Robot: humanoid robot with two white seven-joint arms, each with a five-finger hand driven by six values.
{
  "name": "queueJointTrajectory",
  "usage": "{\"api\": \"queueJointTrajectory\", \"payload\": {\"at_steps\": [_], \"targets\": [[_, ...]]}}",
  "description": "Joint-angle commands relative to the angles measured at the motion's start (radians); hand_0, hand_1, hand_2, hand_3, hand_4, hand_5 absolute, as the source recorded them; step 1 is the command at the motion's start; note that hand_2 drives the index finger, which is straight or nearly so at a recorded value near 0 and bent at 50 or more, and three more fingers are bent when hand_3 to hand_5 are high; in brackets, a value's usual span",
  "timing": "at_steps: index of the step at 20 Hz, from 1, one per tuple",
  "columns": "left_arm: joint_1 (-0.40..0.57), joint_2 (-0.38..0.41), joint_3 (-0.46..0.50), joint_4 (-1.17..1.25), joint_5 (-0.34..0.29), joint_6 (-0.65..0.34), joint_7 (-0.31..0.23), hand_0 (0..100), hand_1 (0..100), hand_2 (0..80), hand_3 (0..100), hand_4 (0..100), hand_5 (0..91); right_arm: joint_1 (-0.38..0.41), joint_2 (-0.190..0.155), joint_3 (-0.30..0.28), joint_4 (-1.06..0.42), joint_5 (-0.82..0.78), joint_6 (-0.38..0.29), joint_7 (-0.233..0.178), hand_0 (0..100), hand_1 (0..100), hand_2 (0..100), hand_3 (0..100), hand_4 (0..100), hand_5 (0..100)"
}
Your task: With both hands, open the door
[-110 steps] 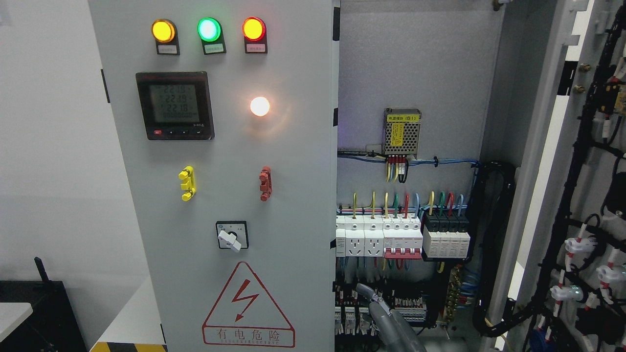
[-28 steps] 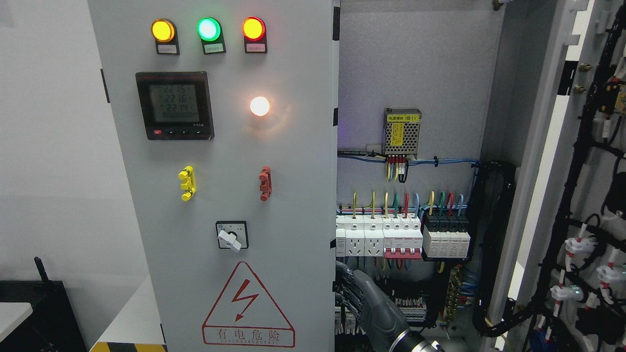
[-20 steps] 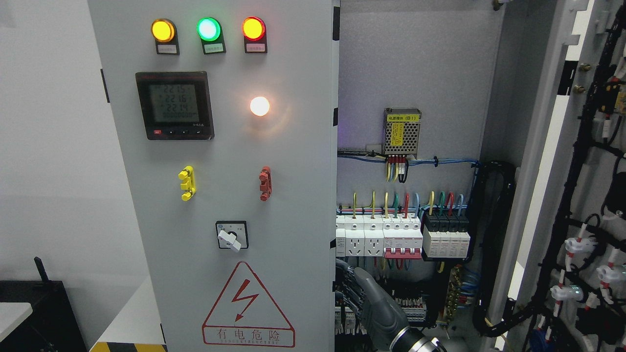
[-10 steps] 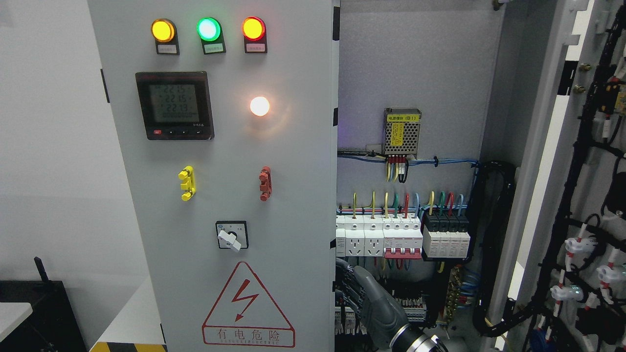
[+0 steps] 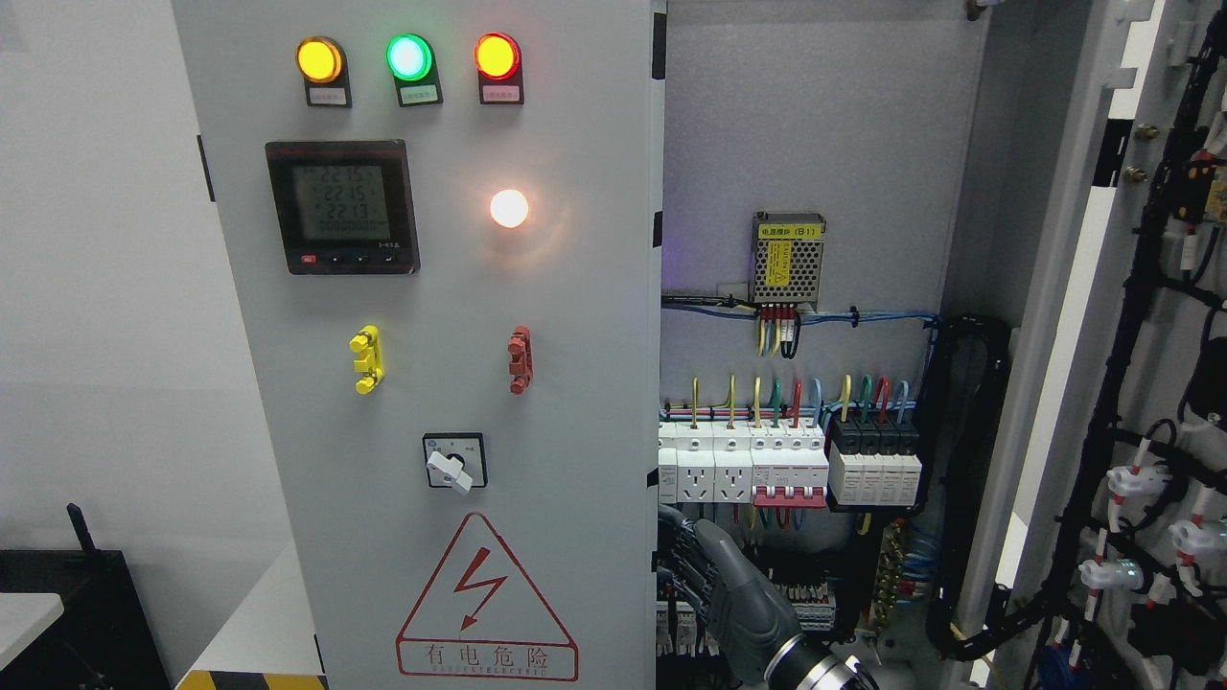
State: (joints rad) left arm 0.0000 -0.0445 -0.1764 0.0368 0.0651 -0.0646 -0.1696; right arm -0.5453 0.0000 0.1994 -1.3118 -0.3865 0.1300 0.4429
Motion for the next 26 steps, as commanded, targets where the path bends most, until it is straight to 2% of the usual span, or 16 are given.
{"api": "queueJointTrajectory", "payload": {"at_steps": [1, 4, 15, 18, 26], "targets": [[-0.032, 0.000, 0.000, 0.000, -0.001, 0.000, -0.001, 0, 0, 0.0, 0, 0, 0.0, 0.001, 0.012, -0.002, 0.006, -0.008, 0.000, 0.002, 38, 0, 0, 0, 0, 0], [-0.032, 0.000, 0.000, 0.000, 0.001, 0.002, -0.001, 0, 0, 0.0, 0, 0, 0.0, -0.001, 0.012, 0.000, 0.005, -0.008, 0.000, 0.020, 38, 0, 0, 0, 0, 0], [-0.032, 0.000, 0.000, 0.000, 0.001, 0.000, -0.001, 0, 0, 0.0, 0, 0, 0.0, -0.007, 0.012, 0.000, 0.003, -0.015, 0.000, 0.030, 38, 0, 0, 0, 0, 0], [-0.032, 0.000, 0.000, 0.000, 0.001, 0.002, -0.001, 0, 0, 0.0, 0, 0, 0.0, -0.007, 0.012, 0.002, 0.002, -0.015, 0.000, 0.052, 38, 0, 0, 0, 0, 0], [-0.032, 0.000, 0.000, 0.000, -0.001, 0.000, -0.001, 0, 0, 0.0, 0, 0, 0.0, -0.018, 0.012, 0.000, 0.016, -0.023, 0.000, 0.057, 38, 0, 0, 0, 0, 0]]}}
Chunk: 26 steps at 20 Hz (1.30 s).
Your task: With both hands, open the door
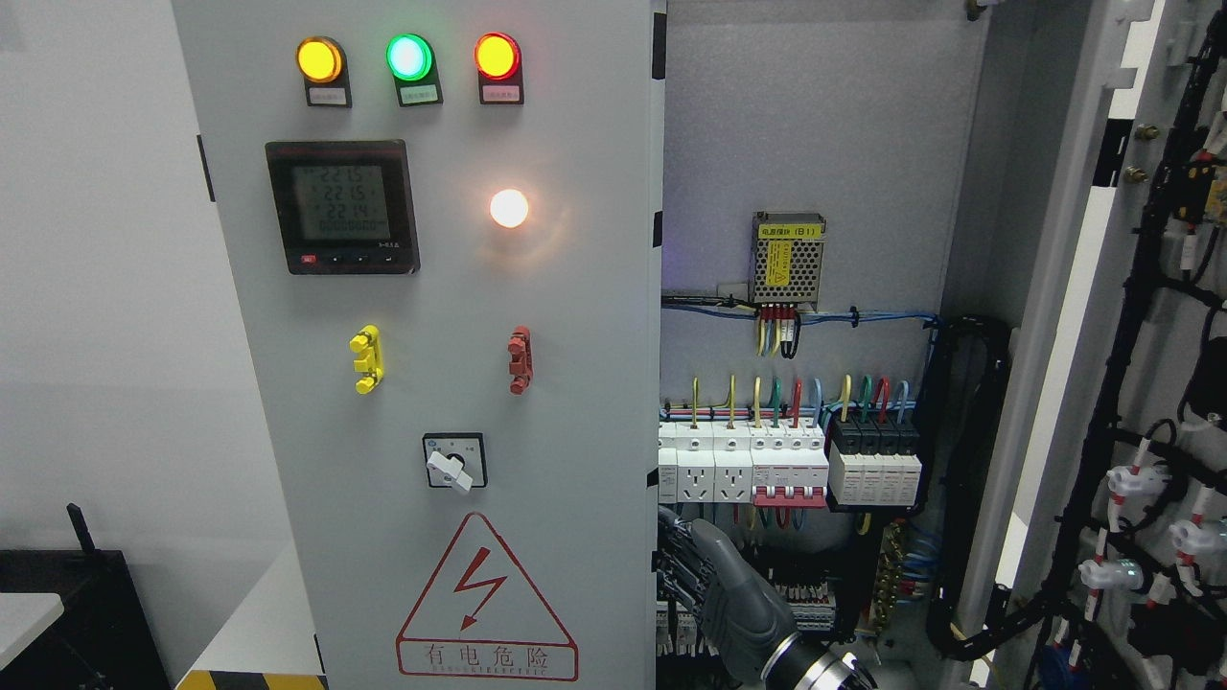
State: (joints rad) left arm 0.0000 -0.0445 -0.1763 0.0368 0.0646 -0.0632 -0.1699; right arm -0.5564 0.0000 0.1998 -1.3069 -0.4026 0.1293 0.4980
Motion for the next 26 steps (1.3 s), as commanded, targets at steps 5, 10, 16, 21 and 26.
{"api": "queueJointTrajectory", "payload": {"at_steps": [5, 10, 16, 21, 26], "targets": [[-0.032, 0.000, 0.000, 0.000, 0.000, -0.001, 0.000, 0, 0, 0.0, 0, 0, 0.0, -0.007, 0.014, 0.003, 0.012, -0.022, 0.003, 0.002, 38, 0, 0, 0, 0, 0], [-0.032, 0.000, 0.000, 0.000, 0.000, 0.000, 0.000, 0, 0, 0.0, 0, 0, 0.0, -0.007, 0.012, 0.001, 0.012, -0.022, 0.003, 0.025, 38, 0, 0, 0, 0, 0], [-0.032, 0.000, 0.000, 0.000, 0.000, 0.000, 0.000, 0, 0, 0.0, 0, 0, 0.0, -0.007, 0.012, -0.002, 0.018, -0.025, 0.004, 0.036, 38, 0, 0, 0, 0, 0], [-0.032, 0.000, 0.000, 0.000, 0.001, 0.000, 0.000, 0, 0, 0.0, 0, 0, 0.0, -0.008, 0.012, 0.001, 0.021, -0.042, 0.003, 0.037, 38, 0, 0, 0, 0, 0], [-0.032, 0.000, 0.000, 0.000, 0.001, 0.000, 0.000, 0, 0, 0.0, 0, 0, 0.0, -0.008, 0.011, 0.001, 0.023, -0.044, 0.003, 0.039, 38, 0, 0, 0, 0, 0]]}}
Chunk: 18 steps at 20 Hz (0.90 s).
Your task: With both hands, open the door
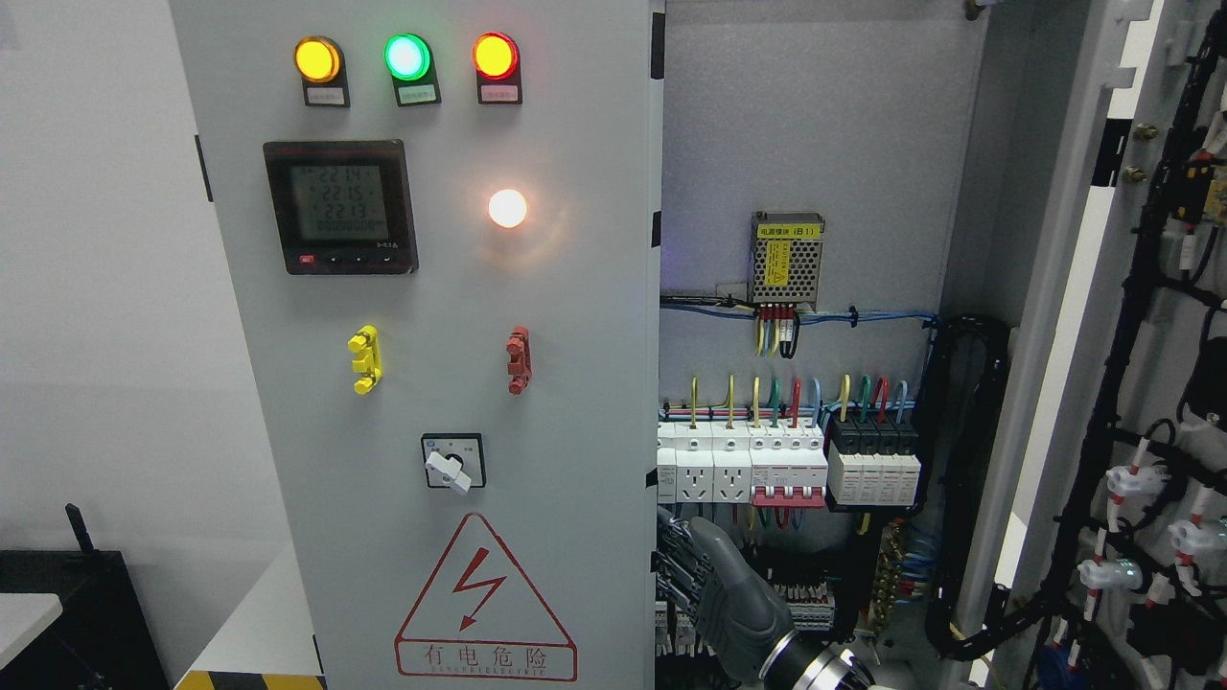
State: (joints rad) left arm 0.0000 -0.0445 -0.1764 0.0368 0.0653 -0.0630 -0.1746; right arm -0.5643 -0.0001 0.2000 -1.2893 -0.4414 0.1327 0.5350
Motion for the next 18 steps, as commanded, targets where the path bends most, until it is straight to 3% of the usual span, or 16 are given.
{"api": "queueJointTrajectory", "payload": {"at_steps": [1, 12, 15, 18], "targets": [[-0.032, 0.000, 0.000, 0.000, 0.001, 0.000, 0.006, 0, 0, 0.0, 0, 0, 0.0, 0.000, 0.011, 0.001, 0.005, -0.005, -0.001, 0.002, 38, 0, 0, 0, 0, 0], [-0.032, 0.000, 0.000, 0.000, -0.001, 0.000, 0.004, 0, 0, 0.0, 0, 0, 0.0, -0.008, 0.012, 0.001, 0.005, -0.005, -0.001, 0.005, 38, 0, 0, 0, 0, 0], [-0.032, 0.000, 0.000, 0.000, -0.001, 0.000, 0.004, 0, 0, 0.0, 0, 0, 0.0, -0.008, 0.012, 0.002, 0.005, -0.003, -0.002, 0.037, 38, 0, 0, 0, 0, 0], [-0.032, 0.000, 0.000, 0.000, -0.001, 0.000, 0.004, 0, 0, 0.0, 0, 0, 0.0, -0.008, 0.012, -0.001, 0.007, -0.003, -0.001, 0.037, 38, 0, 0, 0, 0, 0]]}}
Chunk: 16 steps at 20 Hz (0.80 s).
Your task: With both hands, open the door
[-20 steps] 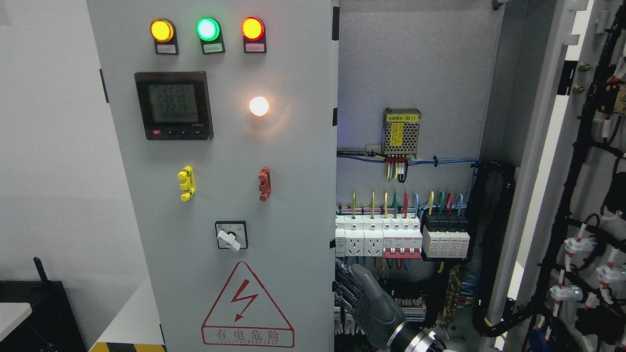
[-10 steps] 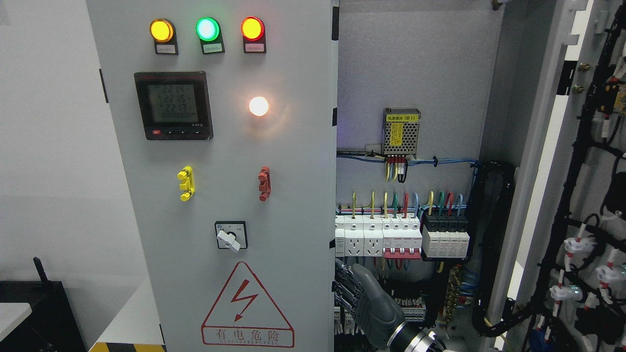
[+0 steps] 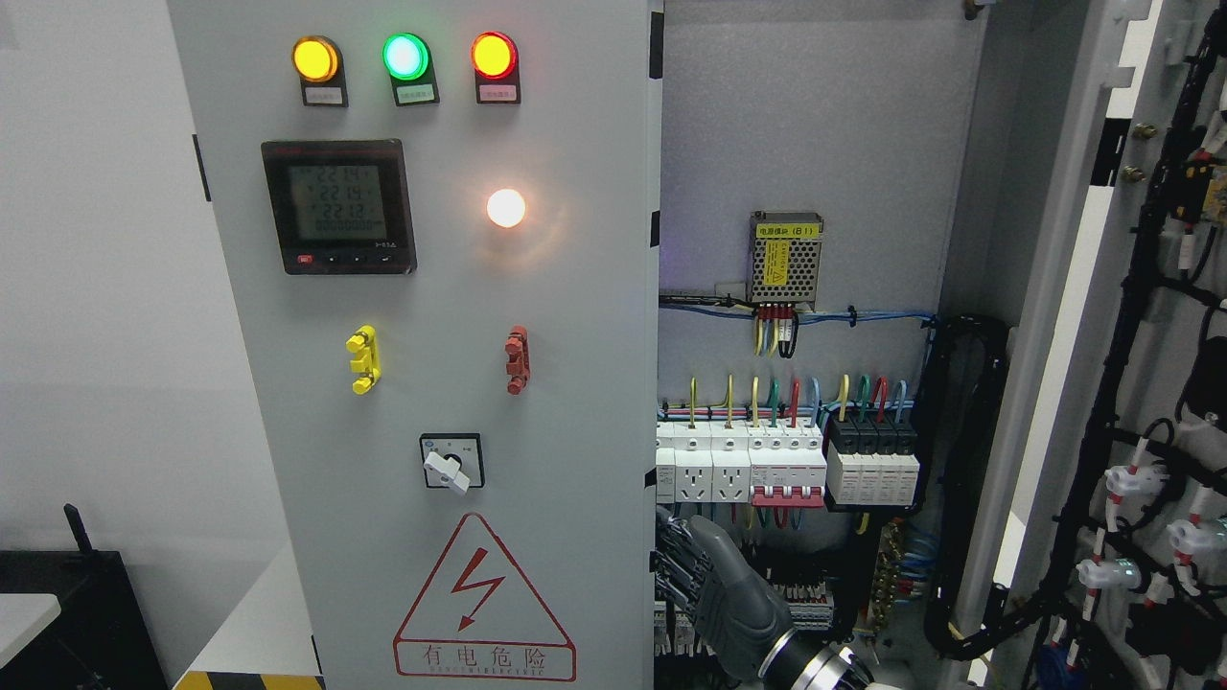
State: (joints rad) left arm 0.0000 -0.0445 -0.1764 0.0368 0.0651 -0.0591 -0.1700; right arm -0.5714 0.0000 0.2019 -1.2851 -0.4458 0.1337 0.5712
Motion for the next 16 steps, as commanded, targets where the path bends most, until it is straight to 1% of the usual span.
{"api": "queueJointTrajectory", "payload": {"at_steps": [1, 6, 9, 13, 16], "targets": [[-0.032, 0.000, 0.000, 0.000, 0.001, -0.005, 0.001, 0, 0, 0.0, 0, 0, 0.0, -0.001, 0.012, -0.002, 0.003, -0.001, -0.002, 0.004, 38, 0, 0, 0, 0, 0], [-0.032, 0.000, 0.000, 0.000, 0.001, -0.004, 0.000, 0, 0, 0.0, 0, 0, 0.0, 0.002, 0.012, -0.002, -0.005, -0.001, -0.003, 0.007, 38, 0, 0, 0, 0, 0], [-0.032, 0.000, 0.000, 0.000, -0.001, -0.005, 0.000, 0, 0, 0.0, 0, 0, 0.0, 0.010, 0.012, 0.005, -0.014, -0.046, -0.005, 0.007, 38, 0, 0, 0, 0, 0], [-0.032, 0.000, 0.000, 0.000, -0.001, -0.004, 0.000, 0, 0, 0.0, 0, 0, 0.0, 0.038, 0.008, 0.010, -0.054, -0.057, -0.005, 0.009, 38, 0, 0, 0, 0, 0], [-0.032, 0.000, 0.000, 0.000, 0.001, -0.005, 0.001, 0, 0, 0.0, 0, 0, 0.0, 0.053, 0.008, 0.036, -0.074, -0.057, -0.005, 0.009, 38, 0, 0, 0, 0, 0]]}}
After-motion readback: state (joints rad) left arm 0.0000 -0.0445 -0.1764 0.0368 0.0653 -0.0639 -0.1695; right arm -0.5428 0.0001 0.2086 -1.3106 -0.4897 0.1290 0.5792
